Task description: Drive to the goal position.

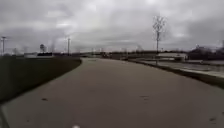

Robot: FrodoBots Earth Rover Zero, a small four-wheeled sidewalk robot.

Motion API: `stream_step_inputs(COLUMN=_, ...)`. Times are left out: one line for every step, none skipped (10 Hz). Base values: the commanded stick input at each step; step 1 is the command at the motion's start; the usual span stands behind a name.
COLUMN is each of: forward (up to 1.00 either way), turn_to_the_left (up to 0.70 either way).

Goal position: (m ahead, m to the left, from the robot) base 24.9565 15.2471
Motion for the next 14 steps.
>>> stream_step_inputs(forward=1.00, turn_to_the_left=0.00)
stream_step_inputs(forward=1.00, turn_to_the_left=0.00)
stream_step_inputs(forward=1.00, turn_to_the_left=0.00)
stream_step_inputs(forward=1.00, turn_to_the_left=0.33)
stream_step_inputs(forward=1.00, turn_to_the_left=0.40)
stream_step_inputs(forward=1.00, turn_to_the_left=0.13)
stream_step_inputs(forward=1.00, turn_to_the_left=0.00)
stream_step_inputs(forward=1.00, turn_to_the_left=0.00)
stream_step_inputs(forward=1.00, turn_to_the_left=0.00)
stream_step_inputs(forward=1.00, turn_to_the_left=0.00)
stream_step_inputs(forward=1.00, turn_to_the_left=0.00)
stream_step_inputs(forward=1.00, turn_to_the_left=0.00)
stream_step_inputs(forward=1.00, turn_to_the_left=0.00)
stream_step_inputs(forward=1.00, turn_to_the_left=0.00)
